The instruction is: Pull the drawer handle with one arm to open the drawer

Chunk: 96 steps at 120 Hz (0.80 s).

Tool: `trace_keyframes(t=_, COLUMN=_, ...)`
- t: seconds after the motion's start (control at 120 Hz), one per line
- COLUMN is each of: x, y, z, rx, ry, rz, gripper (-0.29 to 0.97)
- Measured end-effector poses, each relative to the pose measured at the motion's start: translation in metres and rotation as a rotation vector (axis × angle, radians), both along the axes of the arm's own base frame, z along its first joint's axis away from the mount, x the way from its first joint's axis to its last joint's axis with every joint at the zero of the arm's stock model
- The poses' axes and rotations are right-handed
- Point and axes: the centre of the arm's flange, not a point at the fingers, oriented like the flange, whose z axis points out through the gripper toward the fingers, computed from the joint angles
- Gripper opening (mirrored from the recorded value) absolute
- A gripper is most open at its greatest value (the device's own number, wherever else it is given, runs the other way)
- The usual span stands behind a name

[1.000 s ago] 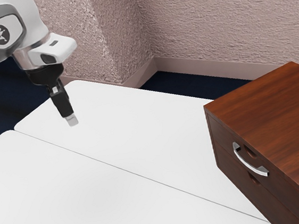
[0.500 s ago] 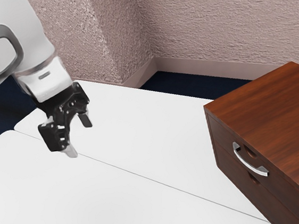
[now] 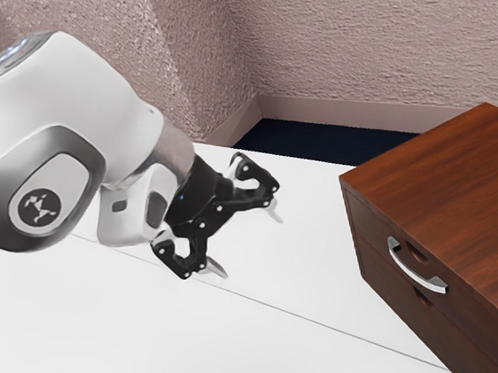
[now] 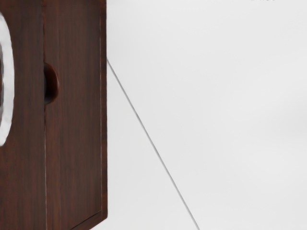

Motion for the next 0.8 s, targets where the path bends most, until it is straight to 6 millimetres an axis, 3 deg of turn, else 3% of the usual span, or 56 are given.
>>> trace_keyframes(t=0.158, x=0.000, y=-0.033, z=-0.010, rx=-0.025, ry=-0.065, rz=-0.163, gripper=0.60)
trace_keyframes(t=0.467, x=0.006, y=-0.053, z=-0.018, rx=-0.058, ry=-0.147, rz=-0.293, gripper=0.53)
trace_keyframes(t=0.592, x=0.014, y=-0.064, z=-0.034, rx=-0.136, ry=-0.116, rz=-0.295, gripper=0.51)
trace_keyframes(t=0.8, x=0.029, y=-0.075, z=-0.051, rx=-0.215, ry=-0.094, rz=-0.286, gripper=0.31)
